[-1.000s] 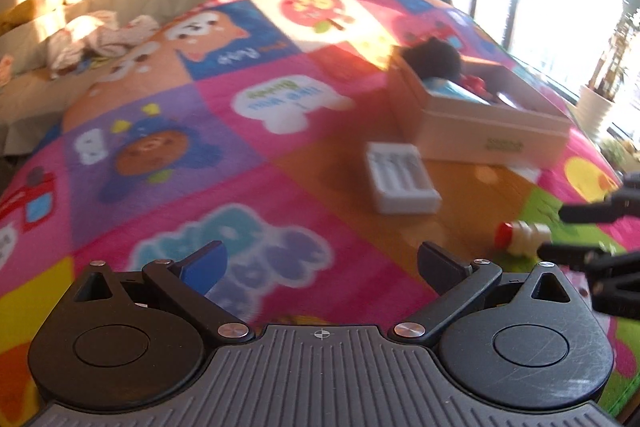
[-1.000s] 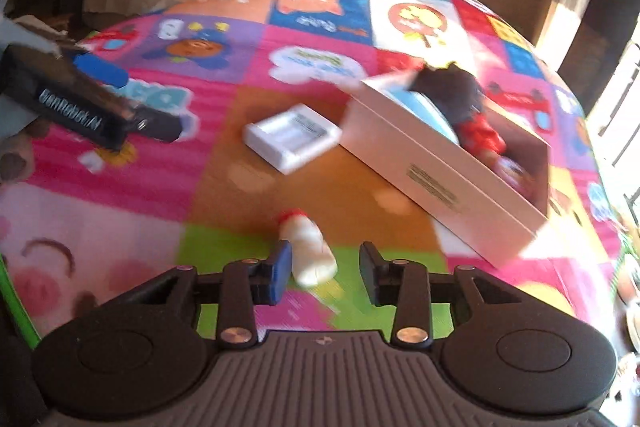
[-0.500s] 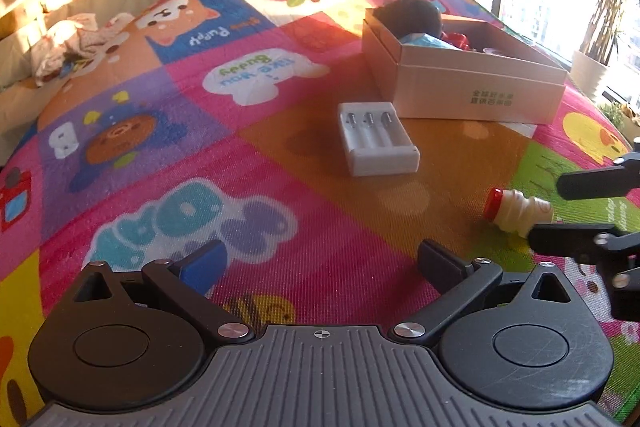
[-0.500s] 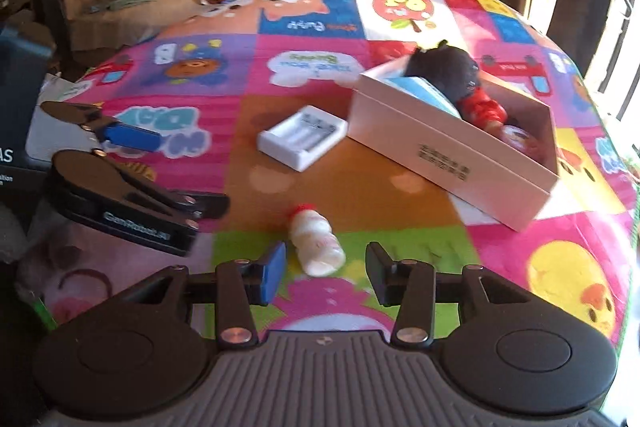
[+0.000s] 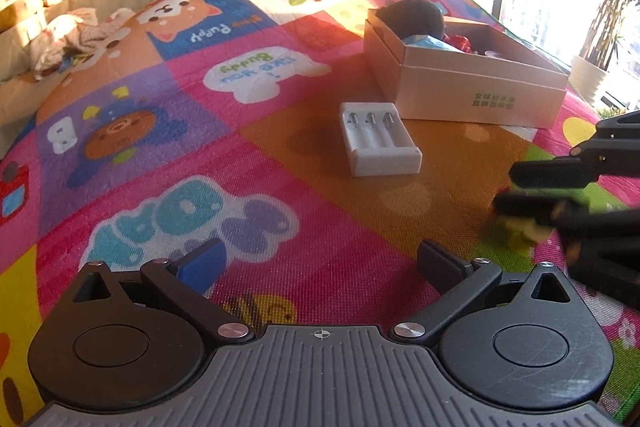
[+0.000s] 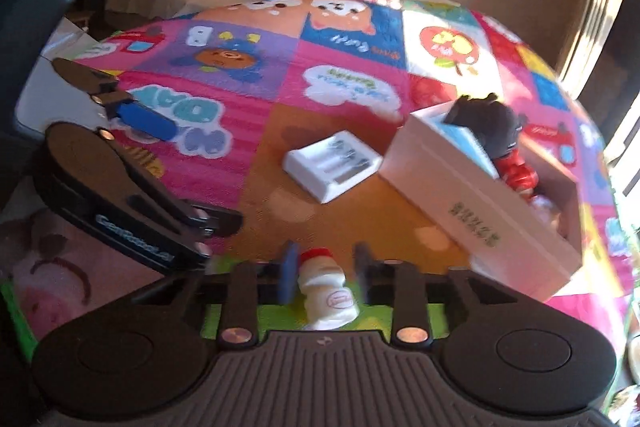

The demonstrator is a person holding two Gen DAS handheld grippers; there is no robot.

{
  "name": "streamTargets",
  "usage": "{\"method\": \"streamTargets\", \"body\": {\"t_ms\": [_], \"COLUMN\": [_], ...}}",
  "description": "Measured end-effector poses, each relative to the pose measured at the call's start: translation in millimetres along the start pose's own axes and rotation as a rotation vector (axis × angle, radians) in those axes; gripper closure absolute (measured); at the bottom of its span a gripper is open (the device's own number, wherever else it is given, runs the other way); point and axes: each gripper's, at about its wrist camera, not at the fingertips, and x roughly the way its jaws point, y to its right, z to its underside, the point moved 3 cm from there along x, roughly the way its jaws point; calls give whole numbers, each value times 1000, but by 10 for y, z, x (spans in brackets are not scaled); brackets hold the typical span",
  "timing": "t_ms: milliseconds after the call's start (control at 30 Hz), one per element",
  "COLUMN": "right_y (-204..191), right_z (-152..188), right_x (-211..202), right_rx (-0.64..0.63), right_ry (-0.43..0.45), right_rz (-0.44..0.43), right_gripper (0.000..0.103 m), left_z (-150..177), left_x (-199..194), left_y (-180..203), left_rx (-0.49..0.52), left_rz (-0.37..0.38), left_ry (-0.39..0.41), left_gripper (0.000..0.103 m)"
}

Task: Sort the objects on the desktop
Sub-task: 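Position the open right tool over the red-capped white bottle while the left nears the battery holder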

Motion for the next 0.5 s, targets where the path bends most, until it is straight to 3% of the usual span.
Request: {"method": "streamTargets", "body": {"t_ms": [267, 500], "right_y": [503, 436], "right_z": [124, 245], "right_x": [-56, -36], "right_rx": [225, 260], "right_ry": [12, -33], "right_rz": [18, -59], "right_gripper": [87, 75], "left_z": [-1, -3], "left_x": [3, 4], "left_y": [3, 5], "left_rx": [0, 0], "left_rz": [0, 1], "left_ry": [0, -1], "left_gripper": [0, 0]}}
